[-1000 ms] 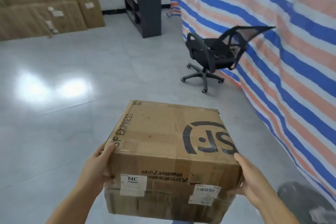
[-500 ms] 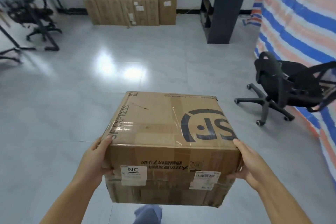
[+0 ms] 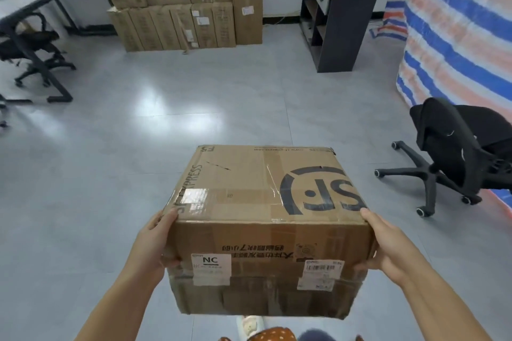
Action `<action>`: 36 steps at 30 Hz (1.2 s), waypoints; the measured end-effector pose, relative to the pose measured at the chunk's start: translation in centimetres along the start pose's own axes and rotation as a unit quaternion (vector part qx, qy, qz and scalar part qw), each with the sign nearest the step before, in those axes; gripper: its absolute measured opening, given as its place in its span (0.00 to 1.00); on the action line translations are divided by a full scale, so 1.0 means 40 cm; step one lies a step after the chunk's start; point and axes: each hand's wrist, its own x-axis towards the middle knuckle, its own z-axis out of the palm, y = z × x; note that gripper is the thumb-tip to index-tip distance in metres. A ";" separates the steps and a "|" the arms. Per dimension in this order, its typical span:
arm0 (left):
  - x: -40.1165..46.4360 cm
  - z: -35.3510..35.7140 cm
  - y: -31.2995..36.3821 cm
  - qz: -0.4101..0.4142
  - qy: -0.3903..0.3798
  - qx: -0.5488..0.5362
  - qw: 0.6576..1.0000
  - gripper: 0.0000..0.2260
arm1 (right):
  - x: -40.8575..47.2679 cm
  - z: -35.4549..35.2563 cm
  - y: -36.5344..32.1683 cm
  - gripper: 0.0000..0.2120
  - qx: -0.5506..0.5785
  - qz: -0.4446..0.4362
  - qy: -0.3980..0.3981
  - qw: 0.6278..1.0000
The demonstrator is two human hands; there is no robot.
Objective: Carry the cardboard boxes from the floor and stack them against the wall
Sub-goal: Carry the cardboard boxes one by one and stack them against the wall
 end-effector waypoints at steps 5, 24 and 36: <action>0.164 0.106 0.103 0.003 -0.033 0.016 0.999 0.07 | 0.104 0.039 -0.122 0.13 0.029 -0.012 0.026 0.999; 0.702 0.646 0.446 0.022 0.040 -0.053 0.998 0.04 | 0.795 0.083 -0.805 0.12 -0.017 -0.061 -0.026 0.998; 1.138 0.843 0.665 -0.009 0.055 -0.043 0.998 0.06 | 1.167 0.267 -1.115 0.12 -0.026 -0.034 -0.023 0.999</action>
